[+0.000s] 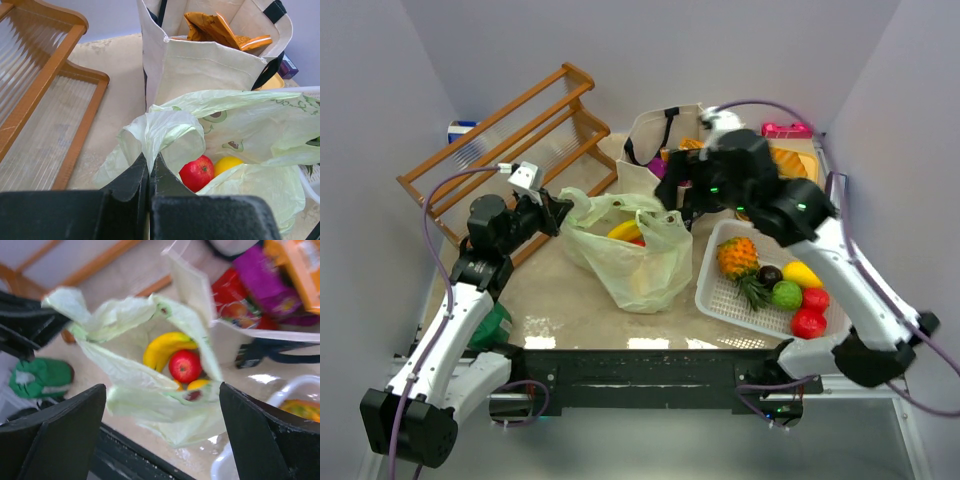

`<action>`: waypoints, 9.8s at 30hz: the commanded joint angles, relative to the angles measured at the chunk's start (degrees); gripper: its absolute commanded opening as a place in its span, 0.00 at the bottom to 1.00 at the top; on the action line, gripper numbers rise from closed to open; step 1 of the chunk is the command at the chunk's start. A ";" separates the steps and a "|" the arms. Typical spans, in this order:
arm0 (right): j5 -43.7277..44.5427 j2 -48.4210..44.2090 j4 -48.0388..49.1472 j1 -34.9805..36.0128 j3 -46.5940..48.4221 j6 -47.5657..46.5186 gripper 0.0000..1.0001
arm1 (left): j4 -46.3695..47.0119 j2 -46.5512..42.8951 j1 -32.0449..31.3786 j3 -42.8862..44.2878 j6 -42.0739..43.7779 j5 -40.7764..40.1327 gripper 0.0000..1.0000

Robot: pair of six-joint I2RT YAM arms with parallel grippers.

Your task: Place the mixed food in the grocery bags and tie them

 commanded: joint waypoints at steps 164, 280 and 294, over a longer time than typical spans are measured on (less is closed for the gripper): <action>13.15 14.21 43.83 20.73 -11.19 -29.45 0.22 | 6.18 -6.41 1.95 1.83 -32.84 8.05 0.00; -2.15 14.38 26.42 14.22 -25.33 -50.90 0.79 | 11.28 13.09 2.30 9.65 -5.06 20.01 0.00; 6.14 7.82 25.71 14.22 -24.10 -42.82 0.00 | 7.07 10.90 3.70 10.70 -3.40 12.37 0.00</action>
